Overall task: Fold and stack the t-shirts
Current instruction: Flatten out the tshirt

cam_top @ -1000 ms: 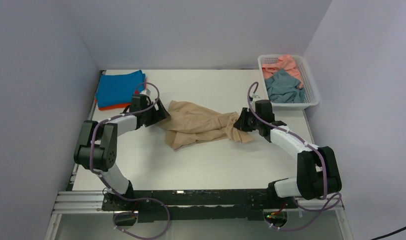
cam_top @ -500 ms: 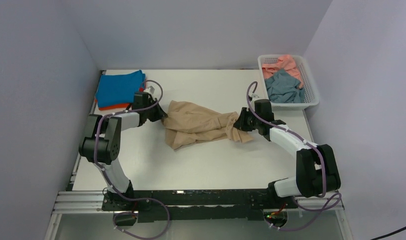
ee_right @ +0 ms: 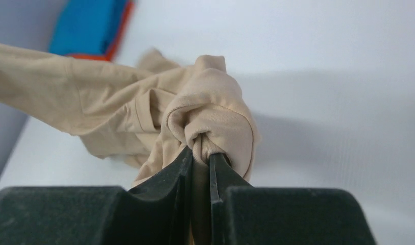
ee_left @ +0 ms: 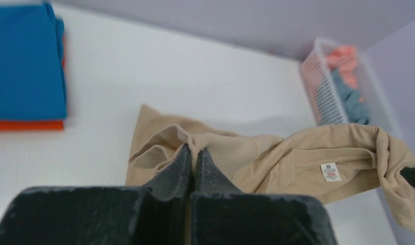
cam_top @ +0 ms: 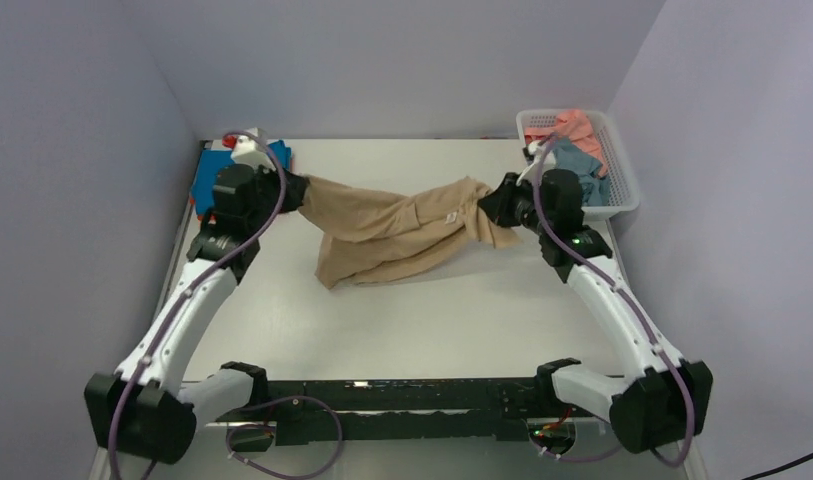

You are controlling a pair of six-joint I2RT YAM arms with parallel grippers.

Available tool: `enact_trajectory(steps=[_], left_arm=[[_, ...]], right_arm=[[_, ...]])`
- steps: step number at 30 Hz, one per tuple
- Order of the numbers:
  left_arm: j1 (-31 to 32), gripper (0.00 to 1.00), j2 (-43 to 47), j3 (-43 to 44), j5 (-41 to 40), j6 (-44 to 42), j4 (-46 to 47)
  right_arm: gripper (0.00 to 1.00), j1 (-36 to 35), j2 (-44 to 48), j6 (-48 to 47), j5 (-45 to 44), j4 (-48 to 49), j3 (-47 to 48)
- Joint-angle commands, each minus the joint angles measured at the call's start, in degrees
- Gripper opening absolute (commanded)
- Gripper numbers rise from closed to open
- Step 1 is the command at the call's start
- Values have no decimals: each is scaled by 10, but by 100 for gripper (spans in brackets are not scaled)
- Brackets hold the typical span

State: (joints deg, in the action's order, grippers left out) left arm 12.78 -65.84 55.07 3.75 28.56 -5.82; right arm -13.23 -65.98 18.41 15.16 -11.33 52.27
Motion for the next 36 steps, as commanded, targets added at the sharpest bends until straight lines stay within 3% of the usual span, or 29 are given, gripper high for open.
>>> enact_trajectory(steps=[1, 8, 14, 19, 21, 30, 33, 36], left_arm=[[-2, 0, 98, 81, -36, -19, -27], [-2, 0, 152, 255, -72, -54, -106], [-2, 0, 118, 345, -90, -84, -122], [-16, 0, 8, 432, -107, -102, -133], [-42, 0, -51, 476, -80, -94, -139], [-134, 0, -310, 798, 34, -60, -210], [-163, 0, -296, 792, 64, -45, -191], [-176, 0, -246, 703, 77, -46, -182]], right_arm=[[0, -3, 81, -14, 26, -1, 115], [0, -4, 105, -23, 87, -51, 289], [0, -4, 70, -56, 58, -71, 378], [0, -3, -13, -89, 15, -50, 432], [0, -3, -60, -101, 8, -38, 458], [0, 15, -270, -142, 3, -17, 682], [0, 20, -305, -145, 29, -35, 739], [0, 20, -288, -150, 52, -42, 704]])
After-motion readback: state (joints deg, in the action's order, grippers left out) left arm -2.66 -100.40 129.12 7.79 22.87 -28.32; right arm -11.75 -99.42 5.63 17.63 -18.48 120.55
